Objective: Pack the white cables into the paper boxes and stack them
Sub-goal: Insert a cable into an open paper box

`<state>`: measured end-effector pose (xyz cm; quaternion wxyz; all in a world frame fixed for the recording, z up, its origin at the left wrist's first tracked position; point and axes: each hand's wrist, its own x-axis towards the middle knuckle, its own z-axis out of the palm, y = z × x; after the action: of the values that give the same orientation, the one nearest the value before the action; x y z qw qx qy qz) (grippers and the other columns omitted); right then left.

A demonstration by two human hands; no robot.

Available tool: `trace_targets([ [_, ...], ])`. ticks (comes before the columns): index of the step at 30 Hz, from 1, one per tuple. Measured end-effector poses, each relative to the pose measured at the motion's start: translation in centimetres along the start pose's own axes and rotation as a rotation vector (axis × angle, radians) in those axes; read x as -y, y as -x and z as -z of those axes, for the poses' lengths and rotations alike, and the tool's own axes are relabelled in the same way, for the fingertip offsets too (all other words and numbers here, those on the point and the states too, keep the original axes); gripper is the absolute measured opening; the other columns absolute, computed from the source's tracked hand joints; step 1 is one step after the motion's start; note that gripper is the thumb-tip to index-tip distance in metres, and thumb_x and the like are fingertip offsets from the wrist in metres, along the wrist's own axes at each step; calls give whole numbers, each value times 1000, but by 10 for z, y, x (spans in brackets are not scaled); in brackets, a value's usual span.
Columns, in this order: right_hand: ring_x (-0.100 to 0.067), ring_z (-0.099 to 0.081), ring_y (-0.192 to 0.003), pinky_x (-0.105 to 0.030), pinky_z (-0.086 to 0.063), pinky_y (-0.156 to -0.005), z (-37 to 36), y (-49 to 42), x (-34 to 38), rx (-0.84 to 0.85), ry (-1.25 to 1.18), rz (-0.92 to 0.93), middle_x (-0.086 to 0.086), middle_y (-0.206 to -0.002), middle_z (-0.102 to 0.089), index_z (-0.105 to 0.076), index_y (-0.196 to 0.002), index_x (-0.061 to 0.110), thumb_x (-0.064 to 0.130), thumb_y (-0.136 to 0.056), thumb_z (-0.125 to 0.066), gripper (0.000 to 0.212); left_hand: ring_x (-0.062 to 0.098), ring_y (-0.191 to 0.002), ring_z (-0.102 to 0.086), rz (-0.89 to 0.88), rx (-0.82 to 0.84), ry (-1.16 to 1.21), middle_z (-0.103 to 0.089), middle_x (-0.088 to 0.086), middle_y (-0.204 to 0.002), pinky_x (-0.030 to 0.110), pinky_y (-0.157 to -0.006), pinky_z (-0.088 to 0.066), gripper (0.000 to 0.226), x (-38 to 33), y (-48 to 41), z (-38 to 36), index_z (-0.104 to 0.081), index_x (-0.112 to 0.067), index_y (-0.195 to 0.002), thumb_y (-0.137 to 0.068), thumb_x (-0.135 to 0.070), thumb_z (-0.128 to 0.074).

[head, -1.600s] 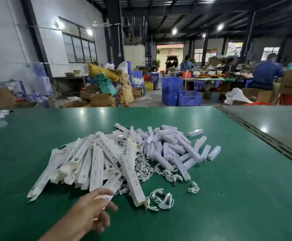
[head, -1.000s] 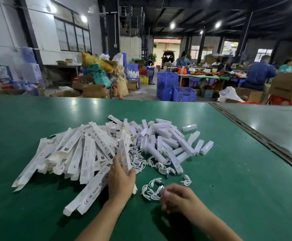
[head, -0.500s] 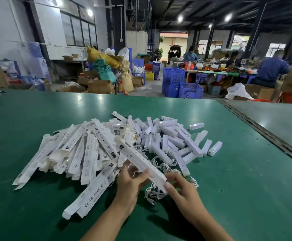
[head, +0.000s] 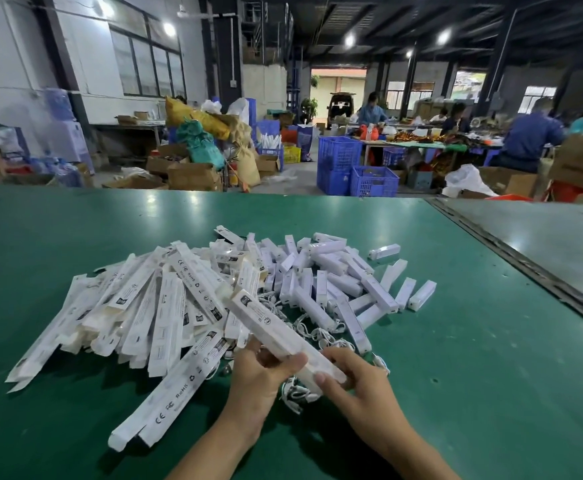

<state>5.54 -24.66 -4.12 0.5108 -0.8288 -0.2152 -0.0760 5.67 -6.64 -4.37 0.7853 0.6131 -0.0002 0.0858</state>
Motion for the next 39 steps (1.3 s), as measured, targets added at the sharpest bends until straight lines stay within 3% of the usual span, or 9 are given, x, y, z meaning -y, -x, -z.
trace_targets([
  [5, -30, -68, -68, -39, -58, -65, -3, -1, 9, -42, -552, -223, -14, -85, -73, -66, -115, 21, 17, -101, -51, 21, 27, -105, -71, -22, 149, 24, -74, 14, -108, 27, -82, -57, 75, -2, 5, -1, -48, -26, -135, -71, -30, -87],
  [9, -24, -66, -73, -36, -55, -67, -8, -1, 16, 19, -783, -316, -14, -86, -70, -71, -110, 28, 35, -99, -52, 23, 16, -115, -67, -49, 216, -41, -72, -5, -120, 29, -86, -58, 87, 0, 11, -8, -29, -49, -145, -78, -26, -80],
  [13, -29, -67, -72, -39, -55, -68, -9, -2, 10, 99, -883, -387, -22, -88, -69, -71, -111, 13, 40, -99, -45, 40, 23, -117, -66, -63, 236, -64, -69, -4, -126, 35, -89, -58, 90, -1, 9, -11, -28, -53, -145, -74, -47, -83],
  [18, -19, -63, -75, -40, -53, -77, -12, -3, 7, 83, -602, -269, -5, -84, -70, -73, -106, 24, 44, -98, -48, 33, 20, -110, -69, -114, 186, -69, -72, 4, -117, 25, -85, -55, 87, 1, 9, -11, -39, -44, -142, -68, -56, -83],
  [22, -21, -67, -76, -39, -57, -72, -13, -4, 6, -54, -519, -194, -10, -89, -70, -68, -108, 35, 19, -100, -53, 23, 14, -99, -72, -141, 115, -107, -73, -2, -104, 18, -80, -54, 64, 1, 7, -7, -49, -34, -139, -79, -31, -72],
  [24, -23, -69, -77, -40, -58, -72, -10, -3, 4, -62, -492, -161, -11, -88, -70, -64, -117, 31, 10, -98, -54, 30, 14, -104, -71, -134, 147, -127, -73, -4, -109, 19, -83, -54, 60, -2, 8, -6, -58, -29, -135, -79, -41, -75],
  [27, -26, -66, -75, -42, -58, -74, -8, -4, 3, -80, -472, -144, -8, -86, -68, -58, -127, 26, 0, -96, -55, 40, 13, -112, -68, -95, 207, -132, -71, -5, -121, 21, -87, -54, 57, -4, 11, -7, -65, -41, -126, -73, -53, -81],
  [31, -29, -68, -79, -35, -57, -75, -5, -3, 3, -72, -495, -121, -14, -97, -67, -62, -123, 24, -7, -92, -58, 45, 15, -109, -69, -76, 185, -121, -73, -2, -116, 20, -83, -55, 43, 0, 9, -6, -64, -49, -122, -83, -36, -74],
  [39, -22, -72, -89, -29, -57, -79, -5, 0, 0, 6, -379, -95, -3, -104, -73, -59, -129, 23, 12, -82, -73, 50, 5, -123, -60, -120, 204, -218, -64, -14, -133, 17, -91, -51, 72, -3, 12, -3, -62, -44, -130, -66, -76, -71],
])
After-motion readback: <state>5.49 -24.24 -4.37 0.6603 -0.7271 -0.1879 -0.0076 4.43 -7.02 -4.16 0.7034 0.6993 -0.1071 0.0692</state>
